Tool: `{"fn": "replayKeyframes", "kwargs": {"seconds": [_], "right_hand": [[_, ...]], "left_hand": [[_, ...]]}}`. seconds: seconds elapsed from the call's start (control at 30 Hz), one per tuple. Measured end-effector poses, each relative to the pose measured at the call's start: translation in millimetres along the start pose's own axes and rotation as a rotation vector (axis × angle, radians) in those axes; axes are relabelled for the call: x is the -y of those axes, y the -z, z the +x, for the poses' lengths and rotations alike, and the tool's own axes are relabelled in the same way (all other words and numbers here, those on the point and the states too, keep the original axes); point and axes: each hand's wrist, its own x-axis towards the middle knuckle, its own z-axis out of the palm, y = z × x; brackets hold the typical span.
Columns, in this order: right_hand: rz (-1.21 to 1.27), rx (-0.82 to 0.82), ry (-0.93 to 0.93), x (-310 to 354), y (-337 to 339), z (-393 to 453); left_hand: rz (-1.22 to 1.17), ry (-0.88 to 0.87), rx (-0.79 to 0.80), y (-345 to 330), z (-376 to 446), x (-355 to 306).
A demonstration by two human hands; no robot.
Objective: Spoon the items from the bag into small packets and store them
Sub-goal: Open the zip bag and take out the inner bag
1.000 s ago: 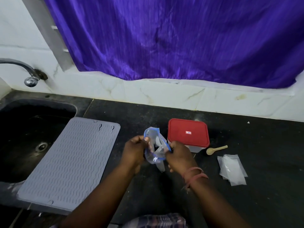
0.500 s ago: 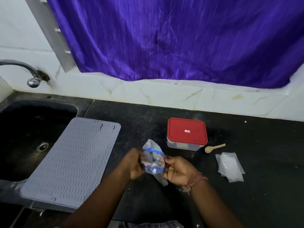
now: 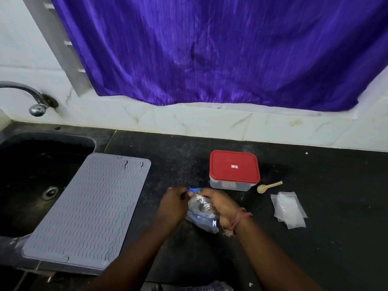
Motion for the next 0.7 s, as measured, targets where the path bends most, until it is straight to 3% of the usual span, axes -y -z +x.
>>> {"fn": "replayKeyframes", "kwargs": {"seconds": [0.1, 0.2, 0.3, 0.43, 0.53, 0.7], "right_hand": [[0.033, 0.072, 0.065, 0.3, 7.1, 1.8], [0.071, 0.084, 0.154, -4.9, 15.4, 8.3], [-0.043, -0.003, 0.157, -5.6, 17.5, 10.2], [-0.131, -0.007, -0.033, -0.9, 8.5, 7.1], [0.038, 0.011, -0.065, -8.9, -2.2, 12.1], [0.394, 0.039, 0.030, -10.4, 2.3, 17.6]], "left_hand": [[-0.849, 0.561, 0.247, 11.5, 0.1, -15.8], [-1.230, 0.814, 0.243, 19.8, 3.5, -17.6], [-1.412, 0.811, 0.100, 24.2, 5.9, -18.8], [-1.436, 0.709, 0.003, 16.9, 0.1, -19.8], [-1.436, 0.704, -0.016, 5.8, -2.7, -13.5], [-1.464, 0.770, 0.072, 17.0, 0.2, -2.7]]}}
